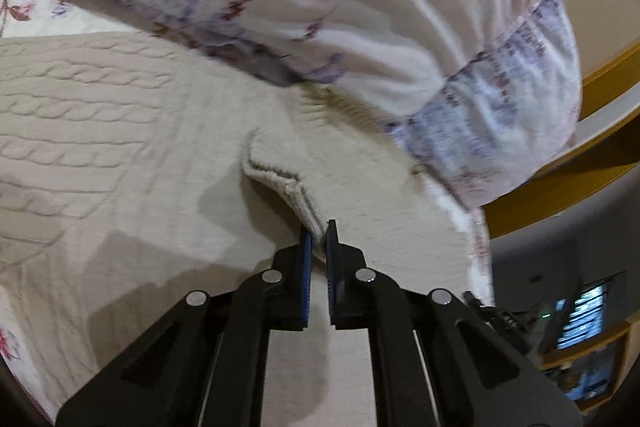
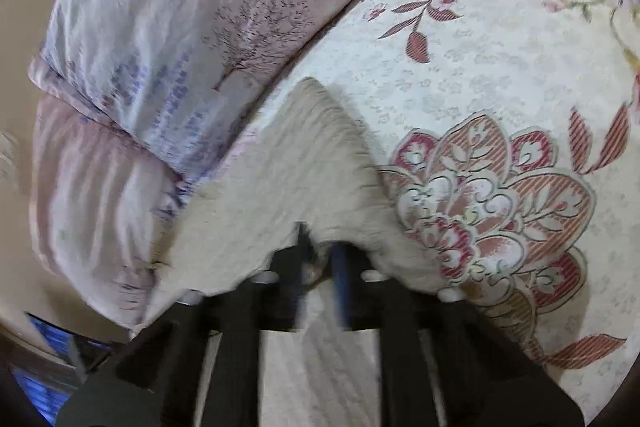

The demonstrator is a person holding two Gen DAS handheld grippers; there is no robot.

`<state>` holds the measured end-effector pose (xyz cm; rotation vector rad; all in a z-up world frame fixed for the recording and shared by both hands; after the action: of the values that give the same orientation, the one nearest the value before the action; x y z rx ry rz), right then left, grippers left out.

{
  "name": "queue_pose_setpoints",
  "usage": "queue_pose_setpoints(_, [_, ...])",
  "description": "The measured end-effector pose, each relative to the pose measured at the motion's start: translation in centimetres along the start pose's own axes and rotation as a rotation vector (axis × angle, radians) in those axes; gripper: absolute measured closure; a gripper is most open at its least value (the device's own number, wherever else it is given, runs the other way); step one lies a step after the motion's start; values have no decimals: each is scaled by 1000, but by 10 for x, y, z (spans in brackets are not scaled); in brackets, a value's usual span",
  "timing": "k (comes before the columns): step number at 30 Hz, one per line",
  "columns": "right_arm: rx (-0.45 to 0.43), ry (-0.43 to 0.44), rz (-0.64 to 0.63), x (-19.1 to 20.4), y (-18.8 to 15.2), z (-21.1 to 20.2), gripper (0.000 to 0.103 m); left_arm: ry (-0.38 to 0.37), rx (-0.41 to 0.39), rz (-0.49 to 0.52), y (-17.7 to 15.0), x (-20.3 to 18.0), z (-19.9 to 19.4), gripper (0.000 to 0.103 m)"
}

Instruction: Fold small clothes

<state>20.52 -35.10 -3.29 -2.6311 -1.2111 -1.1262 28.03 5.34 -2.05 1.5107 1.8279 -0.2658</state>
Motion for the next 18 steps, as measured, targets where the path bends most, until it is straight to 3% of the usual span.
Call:
queue_pose_setpoints(7, [-44, -227, -164, 14, -14, -3, 92, 96, 23, 43, -9, 9, 8, 90])
queue_pose_setpoints(9, [-54, -271, -197, 19, -17, -14, 75, 87, 14, 45, -10, 10, -4, 77])
queue_pose_setpoints(12, [-104, -286, -275, 41, -24, -34, 63, 47, -29, 42, -15, 19, -36, 49])
queue_pose_setpoints(15, [-93, -256, -390, 78, -32, -34, 63, 21, -89, 15, -21, 39, -74, 42])
queue_pose_setpoints(18, [13, -205, -521, 114, -47, -2, 63, 37, -141, -41, -25, 69, -107, 42])
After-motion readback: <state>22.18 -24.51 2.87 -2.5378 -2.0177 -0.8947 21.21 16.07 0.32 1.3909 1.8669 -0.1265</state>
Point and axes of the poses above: each gripper's, at about its wrist camera, not at the fingertips, and z roughly the way its jaws point, x to its left, y to its top, the point moved 5 cm from there along z, roughly the way its jaws point, and after that the axes turned 8 degrees about x, right-handed, at the moved point
